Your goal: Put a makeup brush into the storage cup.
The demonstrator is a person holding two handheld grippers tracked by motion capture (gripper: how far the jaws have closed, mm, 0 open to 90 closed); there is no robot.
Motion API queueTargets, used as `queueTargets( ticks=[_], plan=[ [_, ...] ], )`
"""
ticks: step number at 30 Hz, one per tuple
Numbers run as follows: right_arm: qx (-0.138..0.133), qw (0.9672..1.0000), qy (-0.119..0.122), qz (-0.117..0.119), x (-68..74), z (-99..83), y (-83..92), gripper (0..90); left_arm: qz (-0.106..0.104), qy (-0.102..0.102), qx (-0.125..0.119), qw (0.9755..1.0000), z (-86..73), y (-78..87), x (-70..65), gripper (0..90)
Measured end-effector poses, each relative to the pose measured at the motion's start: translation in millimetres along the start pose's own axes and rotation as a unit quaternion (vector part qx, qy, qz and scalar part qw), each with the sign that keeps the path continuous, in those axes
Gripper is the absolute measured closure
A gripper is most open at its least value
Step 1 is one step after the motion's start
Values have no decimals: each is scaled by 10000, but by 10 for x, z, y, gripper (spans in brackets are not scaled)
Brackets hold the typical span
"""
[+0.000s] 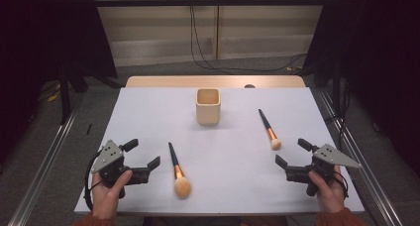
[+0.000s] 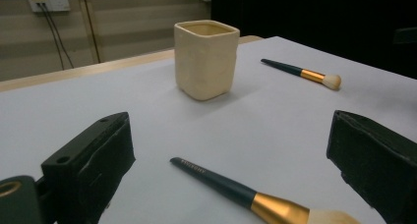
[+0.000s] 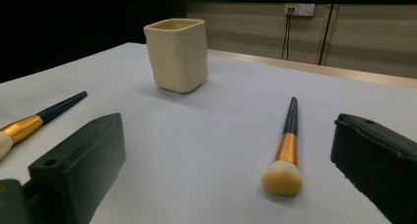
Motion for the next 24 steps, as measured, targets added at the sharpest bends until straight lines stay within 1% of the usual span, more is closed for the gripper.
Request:
queueTargets(
  ticks=[2, 4, 13, 15, 17, 21, 24],
  plan=[
    [8, 10000, 22, 6, -1, -3, -2, 0, -29, 12, -28, 10000, 27, -20, -5, 37],
    [14, 10000, 10, 9, 4, -4, -6, 0, -53, -27, -56, 10000, 72, -63, -2, 37],
    [15, 10000, -11, 16, 6, -4, -4, 0, -125, -117, -93, 9998, 145, -182, -9, 36],
    [18, 10000, -8, 19, 5, -5, -5, 0, -148, -158, -66, 9997, 162, -204, 0, 35],
    [18, 10000, -14, 13, 1, -5, -5, 0, -137, -165, -87, 9997, 178, -221, 17, 35],
    [33, 10000, 23, 13, -4, -10, -9, 0, -179, -187, -125, 9996, 212, -265, 40, 35],
    [27, 10000, -1, 22, 6, -8, -12, 0, -210, -207, -122, 9995, 242, -305, 51, 35]
  ],
)
Point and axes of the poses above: each handheld gripper's, and its own axes: y roughly backward along the jaws, z roughly out of its top, x roughly to its left, the point moved 8 cm from there along -y, roughly forward along the jaws, and after that the axes turned 3 degrees about -z, right-handed, at the moved point
